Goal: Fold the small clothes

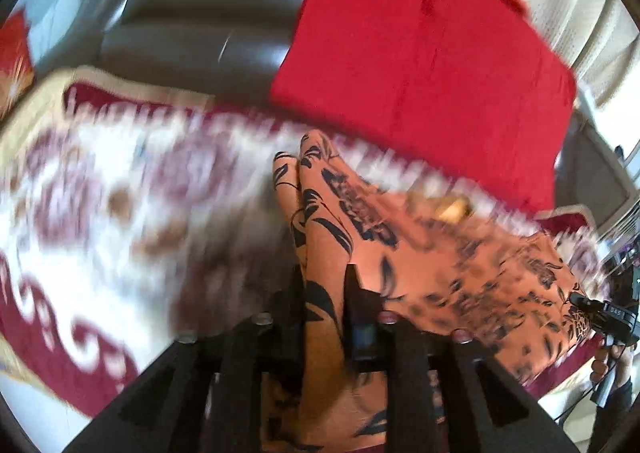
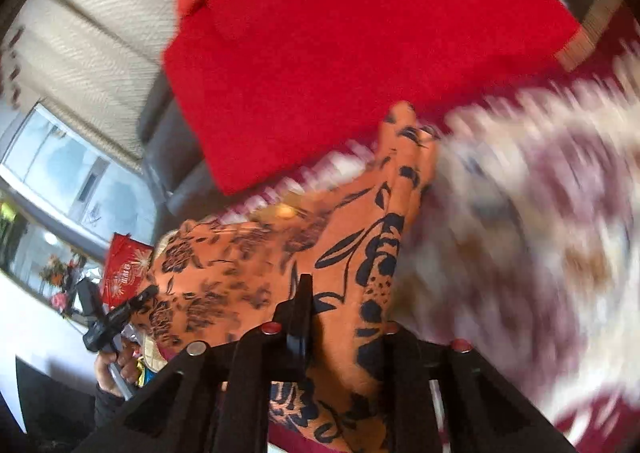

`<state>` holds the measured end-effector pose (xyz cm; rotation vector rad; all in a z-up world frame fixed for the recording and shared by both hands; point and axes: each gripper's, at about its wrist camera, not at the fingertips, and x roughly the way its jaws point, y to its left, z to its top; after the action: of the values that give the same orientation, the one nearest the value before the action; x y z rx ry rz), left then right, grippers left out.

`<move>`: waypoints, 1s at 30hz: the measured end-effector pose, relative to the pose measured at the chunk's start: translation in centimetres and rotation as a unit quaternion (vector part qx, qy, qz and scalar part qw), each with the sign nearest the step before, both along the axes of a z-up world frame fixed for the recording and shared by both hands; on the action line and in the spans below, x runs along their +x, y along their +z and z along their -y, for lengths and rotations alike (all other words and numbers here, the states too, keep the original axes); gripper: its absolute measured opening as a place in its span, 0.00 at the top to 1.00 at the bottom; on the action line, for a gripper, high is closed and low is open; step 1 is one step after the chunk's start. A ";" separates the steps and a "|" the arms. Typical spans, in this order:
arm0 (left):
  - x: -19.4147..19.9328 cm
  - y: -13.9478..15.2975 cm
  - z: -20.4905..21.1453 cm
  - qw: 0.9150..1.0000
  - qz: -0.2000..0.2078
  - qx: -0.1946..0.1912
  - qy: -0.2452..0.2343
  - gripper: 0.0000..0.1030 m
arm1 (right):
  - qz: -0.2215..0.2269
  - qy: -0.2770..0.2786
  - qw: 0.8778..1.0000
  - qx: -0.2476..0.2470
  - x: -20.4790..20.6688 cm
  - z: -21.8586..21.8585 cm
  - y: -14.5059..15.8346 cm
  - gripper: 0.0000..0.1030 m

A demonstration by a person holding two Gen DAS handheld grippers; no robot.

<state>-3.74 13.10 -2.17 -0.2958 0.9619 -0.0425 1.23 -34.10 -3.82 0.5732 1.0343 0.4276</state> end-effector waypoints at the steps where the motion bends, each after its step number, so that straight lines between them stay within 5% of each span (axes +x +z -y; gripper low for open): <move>1: -0.5 -2.7 -0.5 0.999 -0.037 0.026 0.008 0.73 | -0.032 -0.005 0.999 0.002 -1.1 0.9 -2.6 0.63; 2: -0.9 -4.7 -1.1 0.997 -0.066 0.046 0.018 0.66 | -0.074 -0.035 0.997 -0.012 -2.2 1.9 -5.4 0.52; 3: -2.0 -5.1 -2.5 0.998 -0.041 0.015 0.034 0.62 | -0.070 -0.049 0.996 0.026 -3.3 2.9 -6.6 0.52; 4: -2.5 -4.6 -3.2 0.998 -0.036 0.005 0.049 0.58 | -0.056 -0.067 0.995 0.054 -4.3 3.9 -6.5 0.52; 8: -2.2 -0.4 -3.2 0.997 0.014 0.045 0.062 0.60 | -0.006 -0.096 0.995 0.019 -4.1 5.7 -2.4 0.37; 13: 0.8 0.9 1.2 0.998 0.031 0.051 -0.014 0.60 | 0.015 -0.070 0.997 0.028 1.1 3.8 -0.3 0.37; 15: 1.8 0.6 3.5 0.997 0.039 0.054 -0.047 0.60 | 0.008 -0.033 0.997 0.076 3.9 1.2 -0.6 0.37; 19: 4.3 -1.9 5.5 0.996 0.014 0.073 -0.054 0.55 | -0.005 0.020 0.995 0.099 8.3 -3.2 -1.6 0.36; 21: 5.3 -4.0 5.4 0.994 -0.016 0.095 -0.041 0.55 | -0.041 -0.018 0.997 0.056 10.4 -1.7 -3.9 0.38; 23: 5.1 -3.9 5.1 0.994 -0.001 0.104 -0.040 0.54 | -0.058 -0.117 0.990 0.058 10.9 2.3 -5.3 0.58; 24: 4.8 -3.6 5.0 0.993 -0.003 0.108 -0.040 0.54 | -0.053 -0.145 0.986 0.060 10.6 3.5 -5.2 0.58; 26: 3.9 -2.4 4.8 0.992 0.006 0.119 -0.029 0.54 | -0.021 -0.146 0.987 0.055 9.3 4.3 -3.6 0.20; 30: 2.3 -0.5 4.1 0.996 0.042 0.077 -0.029 0.52 | 0.007 -0.118 0.989 0.090 5.3 5.2 -2.5 0.19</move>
<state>-1.46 9.01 -2.66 -0.1228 0.8849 -0.0332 6.55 -39.26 -6.36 0.8439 0.9063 0.3160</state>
